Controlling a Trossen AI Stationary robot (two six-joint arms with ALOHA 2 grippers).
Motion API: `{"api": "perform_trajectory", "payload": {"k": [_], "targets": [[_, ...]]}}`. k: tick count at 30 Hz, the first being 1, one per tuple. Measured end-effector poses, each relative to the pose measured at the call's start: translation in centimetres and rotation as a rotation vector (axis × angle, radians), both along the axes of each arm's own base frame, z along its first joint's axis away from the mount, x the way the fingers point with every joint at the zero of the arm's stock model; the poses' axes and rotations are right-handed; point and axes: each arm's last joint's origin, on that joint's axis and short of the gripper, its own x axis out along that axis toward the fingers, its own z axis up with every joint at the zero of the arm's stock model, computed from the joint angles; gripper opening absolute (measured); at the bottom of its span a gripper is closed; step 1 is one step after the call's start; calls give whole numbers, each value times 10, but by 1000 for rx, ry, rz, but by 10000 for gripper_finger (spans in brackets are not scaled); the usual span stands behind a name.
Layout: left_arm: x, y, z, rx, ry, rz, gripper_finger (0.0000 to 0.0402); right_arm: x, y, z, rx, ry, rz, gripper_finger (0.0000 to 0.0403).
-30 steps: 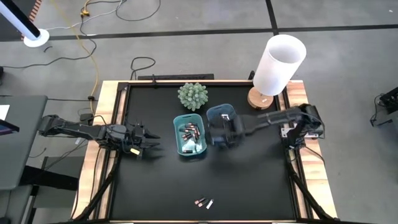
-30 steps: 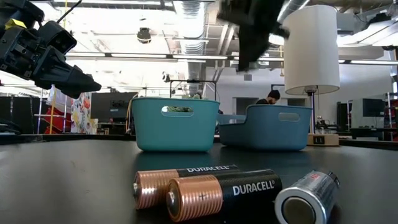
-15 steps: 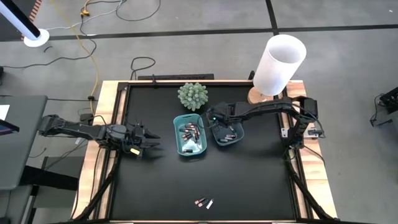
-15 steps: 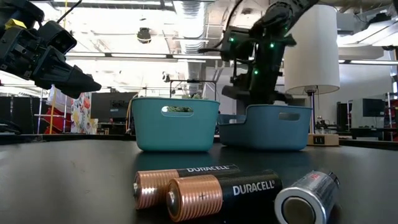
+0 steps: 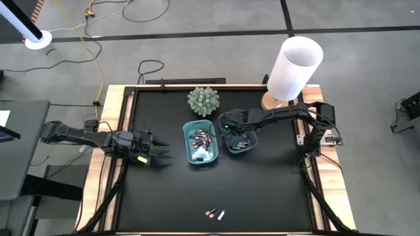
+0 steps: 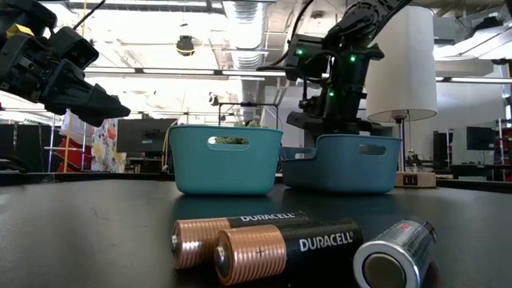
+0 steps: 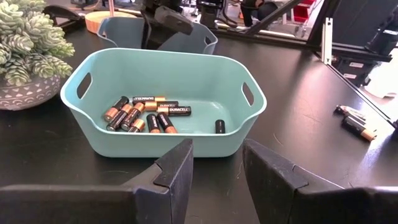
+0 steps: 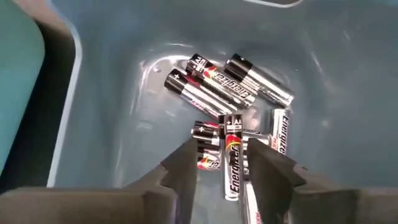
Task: Sort batteries
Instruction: Put the white battery into the blue bin
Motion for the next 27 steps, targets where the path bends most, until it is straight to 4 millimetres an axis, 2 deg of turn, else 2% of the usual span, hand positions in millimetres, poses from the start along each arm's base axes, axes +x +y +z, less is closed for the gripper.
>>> {"api": "perform_trajectory", "payload": {"k": [6,12,20,24,27], "targets": [[0,0,0,0,0,0,136,3,6,11,-2,37,46,182],[0,0,0,0,1,0,136,9,31,50,-50,-15,186,182],[0,0,0,0,0,0,136,-9,85,107,-95,-192,358,168],[0,0,0,0,0,0,136,-22,116,122,-86,-250,459,166],[0,0,0,0,0,0,136,-28,139,124,-86,-253,559,166]]}}
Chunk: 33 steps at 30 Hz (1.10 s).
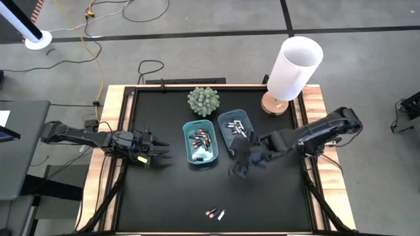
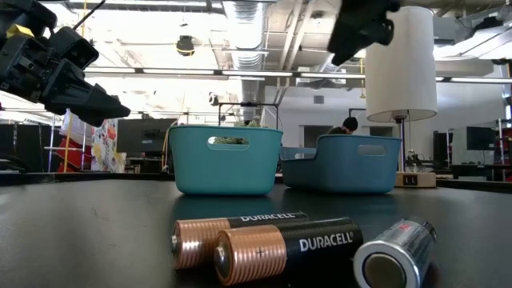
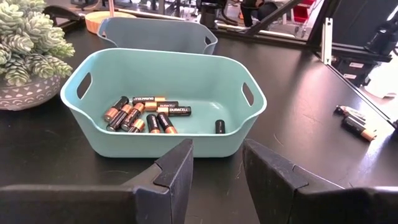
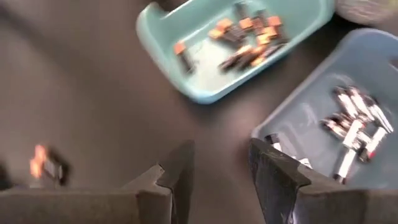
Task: Sort batteries
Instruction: Put the white battery into the blue bin
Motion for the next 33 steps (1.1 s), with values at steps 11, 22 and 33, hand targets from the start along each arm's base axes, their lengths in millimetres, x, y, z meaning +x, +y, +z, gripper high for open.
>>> {"api": "perform_trajectory", "payload": {"k": [11,22,33], "targets": [[0,0,0,0,0,0,136,9,75,-62,-157,243,458,165],[0,0,0,0,0,0,136,39,121,-104,-123,410,606,165],[0,0,0,0,1,0,136,72,161,-105,-171,500,724,166]]}}
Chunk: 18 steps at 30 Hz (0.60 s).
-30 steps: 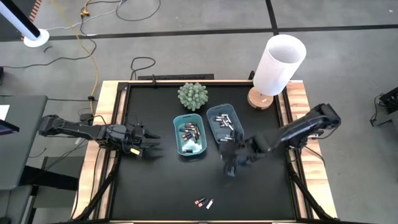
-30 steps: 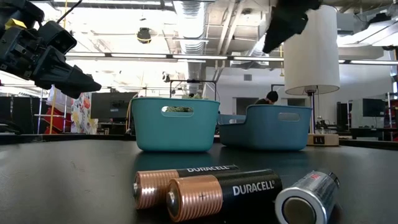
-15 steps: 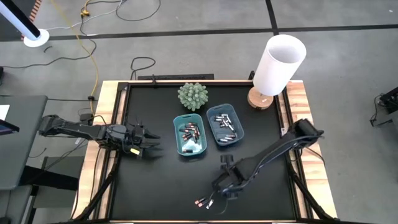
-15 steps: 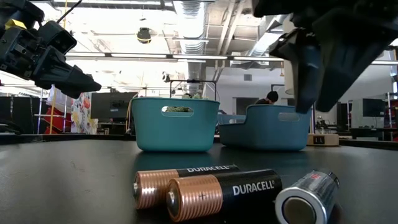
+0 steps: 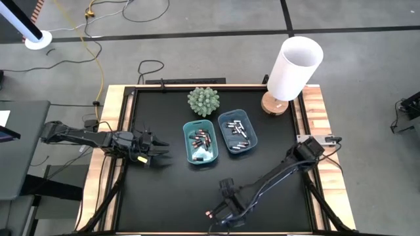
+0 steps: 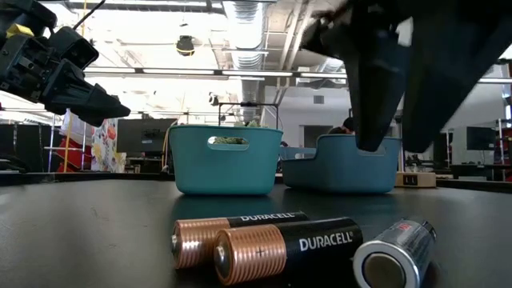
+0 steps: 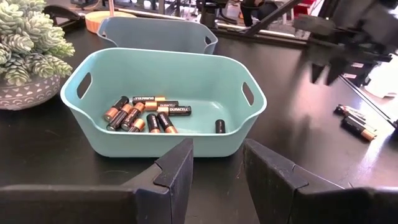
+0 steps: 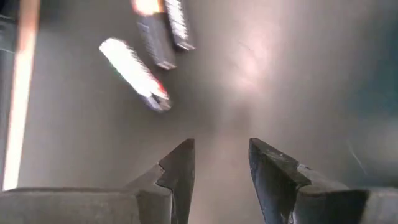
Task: Sort batteries
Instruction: Put the white battery into the blue bin
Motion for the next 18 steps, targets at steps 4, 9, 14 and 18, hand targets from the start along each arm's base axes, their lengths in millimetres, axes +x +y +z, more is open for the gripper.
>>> {"api": "perform_trajectory", "payload": {"k": [4,9,14,18], "targets": [[0,0,0,0,0,0,136,8,17,3,9,-18,55,166],[0,0,0,0,-1,0,136,13,30,-3,11,23,78,166],[0,0,0,0,-1,0,136,17,40,-17,-19,67,115,166],[0,0,0,0,0,0,136,22,44,-22,-18,78,127,166]]}}
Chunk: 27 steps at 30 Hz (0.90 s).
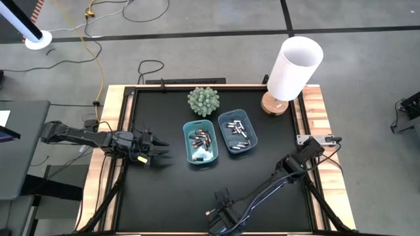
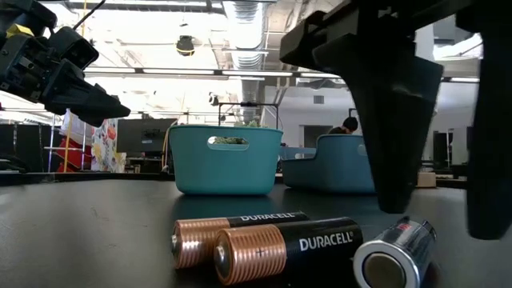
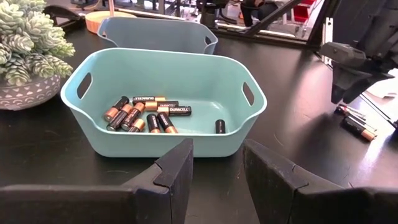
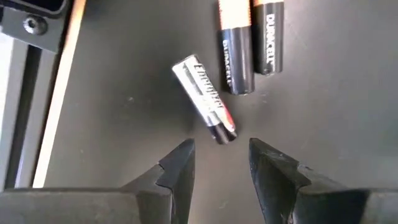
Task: Sort batteries
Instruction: Put the white battery into the blue bin
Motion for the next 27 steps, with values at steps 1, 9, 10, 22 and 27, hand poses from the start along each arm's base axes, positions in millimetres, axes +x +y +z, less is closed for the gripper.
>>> {"api": "perform_trajectory", "payload": {"k": [1,9,10,22,27], "targets": [[0,0,0,0,0,0,136,1,1,-2,0,4,10,166],[0,0,0,0,-1,0,136,4,1,-1,14,-6,37,166],[0,0,0,0,0,0,136,5,1,-1,20,-14,36,166],[0,0,0,0,0,0,136,8,2,-7,66,-27,37,166],[0,0,0,0,-1,0,136,8,3,-19,97,-34,45,165]]}}
